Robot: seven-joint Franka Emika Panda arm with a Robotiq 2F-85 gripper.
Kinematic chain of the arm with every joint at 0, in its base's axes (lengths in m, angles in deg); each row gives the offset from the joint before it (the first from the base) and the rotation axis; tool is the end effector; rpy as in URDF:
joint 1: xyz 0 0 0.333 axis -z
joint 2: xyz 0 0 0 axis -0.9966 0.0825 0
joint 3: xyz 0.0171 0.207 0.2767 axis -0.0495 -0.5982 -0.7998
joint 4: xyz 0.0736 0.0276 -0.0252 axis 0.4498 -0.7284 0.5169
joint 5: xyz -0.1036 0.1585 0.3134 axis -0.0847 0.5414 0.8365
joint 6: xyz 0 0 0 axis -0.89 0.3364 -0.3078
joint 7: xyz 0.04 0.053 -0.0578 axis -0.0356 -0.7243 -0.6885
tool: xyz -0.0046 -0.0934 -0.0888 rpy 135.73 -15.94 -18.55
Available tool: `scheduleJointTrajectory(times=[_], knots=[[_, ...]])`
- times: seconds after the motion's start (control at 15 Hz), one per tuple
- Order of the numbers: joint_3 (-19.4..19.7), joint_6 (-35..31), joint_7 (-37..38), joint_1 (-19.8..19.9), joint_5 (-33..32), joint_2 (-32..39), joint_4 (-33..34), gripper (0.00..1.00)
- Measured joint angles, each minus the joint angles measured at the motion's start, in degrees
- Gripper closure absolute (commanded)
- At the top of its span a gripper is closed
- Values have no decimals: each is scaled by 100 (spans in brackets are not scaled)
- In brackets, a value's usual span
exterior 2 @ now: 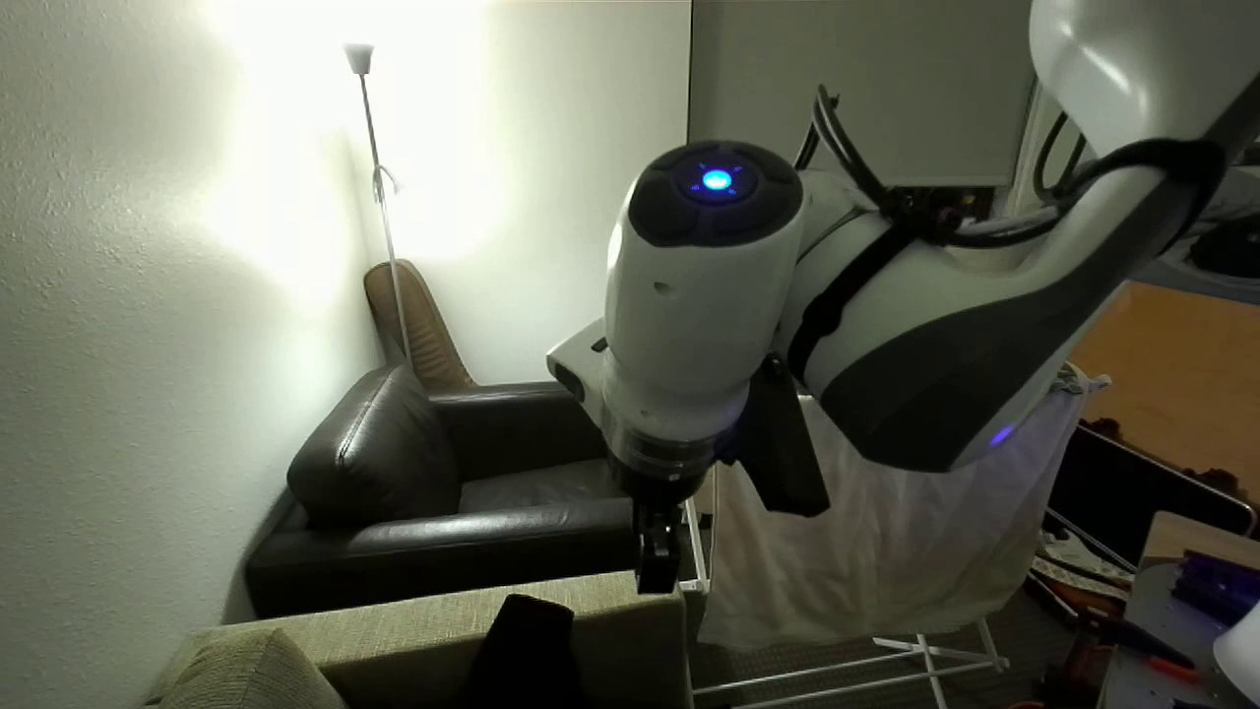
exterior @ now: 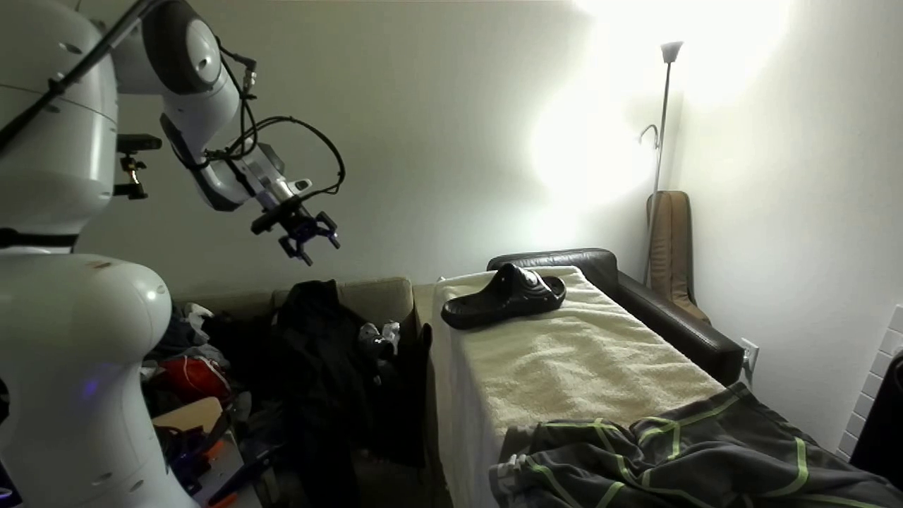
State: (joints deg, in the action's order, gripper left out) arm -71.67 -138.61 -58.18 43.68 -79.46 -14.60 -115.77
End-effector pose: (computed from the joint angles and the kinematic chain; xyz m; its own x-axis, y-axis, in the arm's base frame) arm 0.4059 0.4699 0.3354 0.6258 0.7770 0.0690 0.6528 -0.5701 0.4988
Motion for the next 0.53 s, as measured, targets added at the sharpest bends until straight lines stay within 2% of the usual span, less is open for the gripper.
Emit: scheduleJointTrajectory(times=[0.33, 0.53], knots=[[-68, 17, 984, 3, 68, -253, -729, 0], [-68, 16, 1233, 33, 68, -597, -1294, 0]])
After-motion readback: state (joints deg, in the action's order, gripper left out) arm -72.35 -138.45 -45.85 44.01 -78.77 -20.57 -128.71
